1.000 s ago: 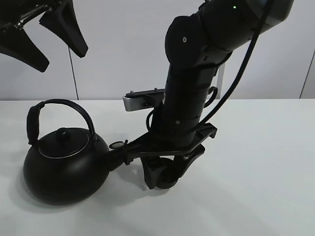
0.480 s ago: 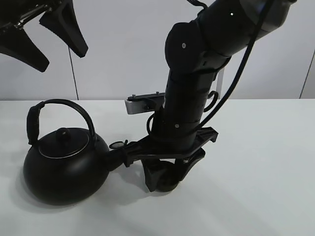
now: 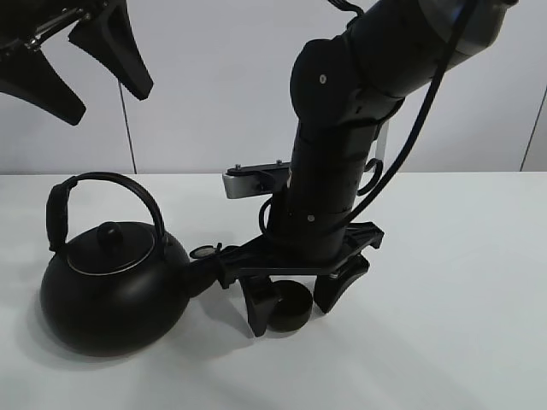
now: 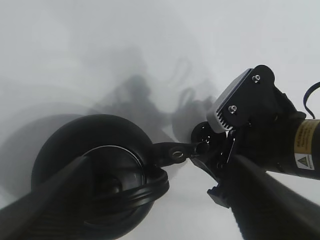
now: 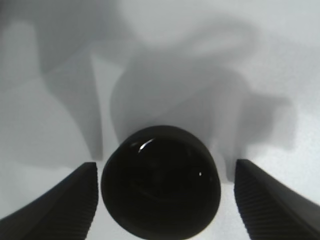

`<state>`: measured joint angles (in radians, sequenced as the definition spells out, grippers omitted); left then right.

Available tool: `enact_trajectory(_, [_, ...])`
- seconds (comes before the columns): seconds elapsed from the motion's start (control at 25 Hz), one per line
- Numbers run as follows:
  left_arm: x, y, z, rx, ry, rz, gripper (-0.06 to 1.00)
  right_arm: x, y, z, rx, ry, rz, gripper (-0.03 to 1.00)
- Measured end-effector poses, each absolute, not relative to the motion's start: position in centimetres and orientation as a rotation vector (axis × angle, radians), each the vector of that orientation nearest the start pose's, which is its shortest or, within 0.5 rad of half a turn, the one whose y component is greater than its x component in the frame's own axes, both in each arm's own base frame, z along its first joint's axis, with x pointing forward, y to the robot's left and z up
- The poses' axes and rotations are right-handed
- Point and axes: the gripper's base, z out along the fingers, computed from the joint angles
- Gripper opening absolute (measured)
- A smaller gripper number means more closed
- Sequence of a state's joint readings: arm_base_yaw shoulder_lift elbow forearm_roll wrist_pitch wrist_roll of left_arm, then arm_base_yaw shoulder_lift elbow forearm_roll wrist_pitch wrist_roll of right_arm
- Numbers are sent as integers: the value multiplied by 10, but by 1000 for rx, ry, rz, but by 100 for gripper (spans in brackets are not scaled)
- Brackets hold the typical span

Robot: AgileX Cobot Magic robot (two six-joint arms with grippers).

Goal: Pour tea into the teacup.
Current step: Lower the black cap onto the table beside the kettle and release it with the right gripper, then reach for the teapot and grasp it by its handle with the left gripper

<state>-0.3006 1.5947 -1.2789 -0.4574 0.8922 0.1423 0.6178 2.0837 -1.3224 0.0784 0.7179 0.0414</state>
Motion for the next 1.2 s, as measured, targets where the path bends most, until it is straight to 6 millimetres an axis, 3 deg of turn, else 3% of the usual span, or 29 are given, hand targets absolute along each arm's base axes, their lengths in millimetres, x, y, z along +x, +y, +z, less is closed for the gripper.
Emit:
enact_trajectory(0.24, [311,-129,294,312,2649,-616,54,322,234,125,-753,2881,173,54])
enact_trajectory(0.44, [311,-129,294,312,2649,-616,54,320,233,148,-746,2843,193,55])
enact_trajectory(0.88, [311,-129,294,312,2649,-616,54,311,228,173,-689,2889,237,55])
enact_trajectory(1.2, [311,-129,294,312,2649,-616,54,316,197,208,-527,2910,301,55])
